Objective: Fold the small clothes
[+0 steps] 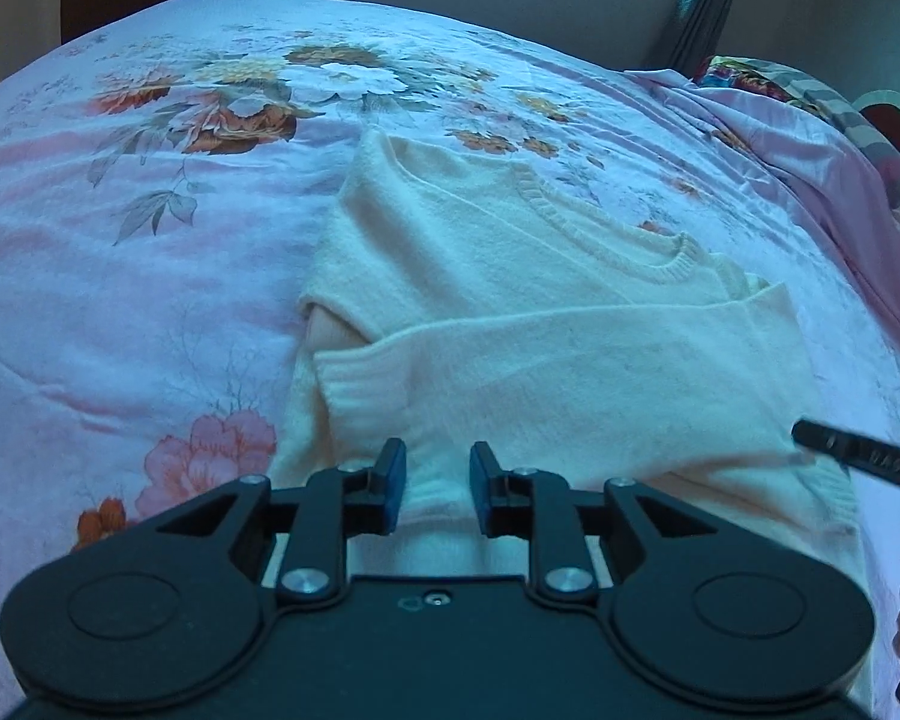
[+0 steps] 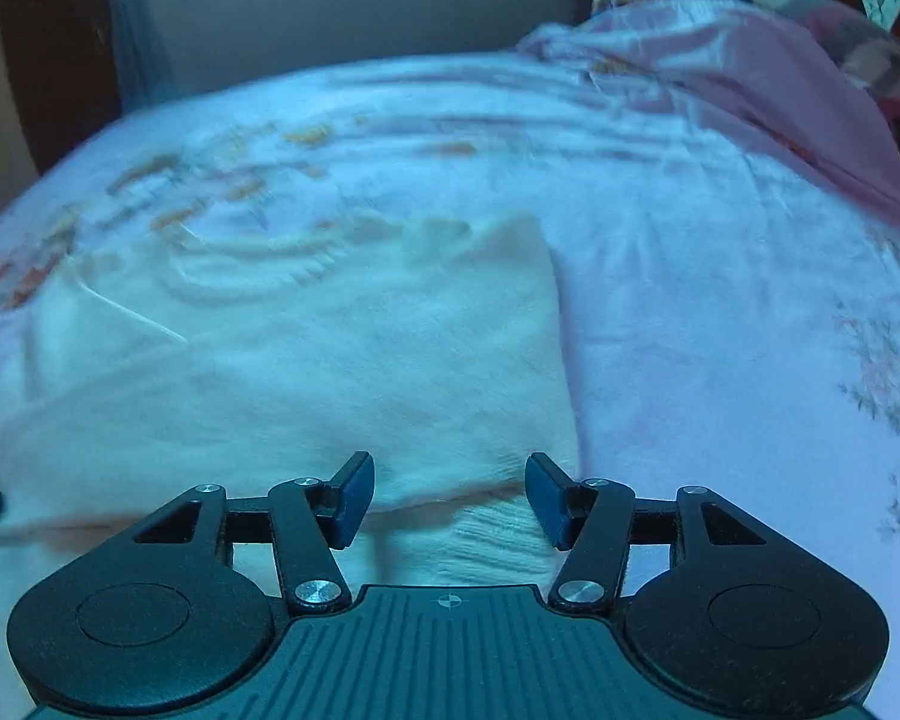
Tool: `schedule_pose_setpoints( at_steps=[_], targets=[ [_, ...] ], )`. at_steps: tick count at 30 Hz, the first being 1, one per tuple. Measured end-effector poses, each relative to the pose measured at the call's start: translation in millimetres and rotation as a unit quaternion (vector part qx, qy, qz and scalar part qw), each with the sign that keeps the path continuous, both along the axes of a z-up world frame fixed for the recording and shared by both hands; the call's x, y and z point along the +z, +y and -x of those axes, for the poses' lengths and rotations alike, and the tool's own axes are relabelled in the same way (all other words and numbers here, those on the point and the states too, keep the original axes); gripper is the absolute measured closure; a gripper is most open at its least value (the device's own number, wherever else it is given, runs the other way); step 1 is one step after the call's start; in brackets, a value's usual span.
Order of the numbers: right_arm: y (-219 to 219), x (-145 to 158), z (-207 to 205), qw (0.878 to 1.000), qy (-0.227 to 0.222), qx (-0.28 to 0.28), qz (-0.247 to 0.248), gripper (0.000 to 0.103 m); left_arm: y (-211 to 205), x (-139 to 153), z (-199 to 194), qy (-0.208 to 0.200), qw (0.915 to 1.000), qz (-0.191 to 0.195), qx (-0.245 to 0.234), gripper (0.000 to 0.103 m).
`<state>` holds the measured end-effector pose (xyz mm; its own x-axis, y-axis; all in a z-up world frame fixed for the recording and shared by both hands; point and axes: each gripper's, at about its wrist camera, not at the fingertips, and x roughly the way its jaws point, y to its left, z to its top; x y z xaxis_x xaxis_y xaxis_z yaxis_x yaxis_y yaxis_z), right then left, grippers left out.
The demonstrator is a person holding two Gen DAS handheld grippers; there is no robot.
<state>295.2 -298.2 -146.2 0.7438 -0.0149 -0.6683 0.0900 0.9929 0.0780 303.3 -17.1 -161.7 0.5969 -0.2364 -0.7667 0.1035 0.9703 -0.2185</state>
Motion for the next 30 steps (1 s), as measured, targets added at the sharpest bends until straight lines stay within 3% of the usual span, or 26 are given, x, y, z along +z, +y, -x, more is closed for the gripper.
schedule_pose_setpoints(
  at_steps=[2,5,7,11,15,30],
  targets=[
    [15,4,17,1.000,-0.015,0.020,0.017,0.046,0,-3,11,-0.004,1.0000,-0.006,-0.005,0.081],
    [32,-21,31,0.998,0.033,0.044,0.035,0.046,-2,-4,25,-0.007,0.9998,-0.015,-0.009,0.081],
    [38,-25,45,0.997,0.030,0.046,0.051,0.046,0,-4,34,0.005,0.9998,-0.014,-0.015,0.081],
    [40,-8,77,0.999,0.003,0.049,0.020,0.046,8,-4,59,0.007,0.9997,-0.013,-0.019,0.081],
    [54,-28,108,0.996,0.043,0.070,0.033,0.046,13,-3,83,0.012,0.9998,-0.009,-0.015,0.081],
    [58,-31,217,0.998,0.031,0.059,0.021,0.046,17,3,148,0.009,0.9996,-0.024,-0.009,0.079]
  ],
)
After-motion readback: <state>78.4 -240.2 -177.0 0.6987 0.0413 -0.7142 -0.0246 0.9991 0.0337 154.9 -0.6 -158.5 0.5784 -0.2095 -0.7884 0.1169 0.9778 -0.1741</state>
